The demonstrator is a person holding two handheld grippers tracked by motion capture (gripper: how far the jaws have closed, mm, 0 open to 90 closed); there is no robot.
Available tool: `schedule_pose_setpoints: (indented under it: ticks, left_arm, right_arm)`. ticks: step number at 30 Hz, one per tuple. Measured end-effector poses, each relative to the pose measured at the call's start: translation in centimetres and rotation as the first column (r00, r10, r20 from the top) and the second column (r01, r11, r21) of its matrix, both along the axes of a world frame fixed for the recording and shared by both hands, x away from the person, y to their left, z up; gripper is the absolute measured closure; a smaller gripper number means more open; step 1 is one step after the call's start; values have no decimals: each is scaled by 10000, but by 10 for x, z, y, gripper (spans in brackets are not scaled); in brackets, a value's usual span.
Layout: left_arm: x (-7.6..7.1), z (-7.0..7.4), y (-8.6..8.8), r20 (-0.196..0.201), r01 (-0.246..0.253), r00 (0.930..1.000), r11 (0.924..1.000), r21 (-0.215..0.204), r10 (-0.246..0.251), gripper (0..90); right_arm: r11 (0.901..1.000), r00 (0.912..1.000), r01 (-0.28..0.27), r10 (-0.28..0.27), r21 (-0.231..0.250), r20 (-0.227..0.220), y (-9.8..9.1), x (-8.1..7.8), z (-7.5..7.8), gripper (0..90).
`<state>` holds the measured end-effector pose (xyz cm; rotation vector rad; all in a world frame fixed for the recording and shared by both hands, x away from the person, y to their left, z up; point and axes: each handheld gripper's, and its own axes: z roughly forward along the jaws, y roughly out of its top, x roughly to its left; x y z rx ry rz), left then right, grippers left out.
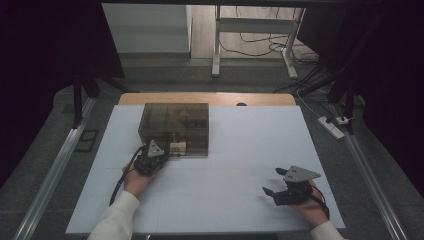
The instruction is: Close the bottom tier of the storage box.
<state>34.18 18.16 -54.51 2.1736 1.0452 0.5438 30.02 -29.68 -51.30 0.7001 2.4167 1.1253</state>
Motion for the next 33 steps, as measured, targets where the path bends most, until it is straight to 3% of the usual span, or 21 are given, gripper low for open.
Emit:
schedule_pose_setpoints:
  ticks: [33]
  left_arm:
    - [21, 1, 1, -72, -124, 9999, 9999, -64, 123, 888]
  right_arm:
    - [10000, 10000, 1, -1, -38, -14, 0, 1, -1, 153]
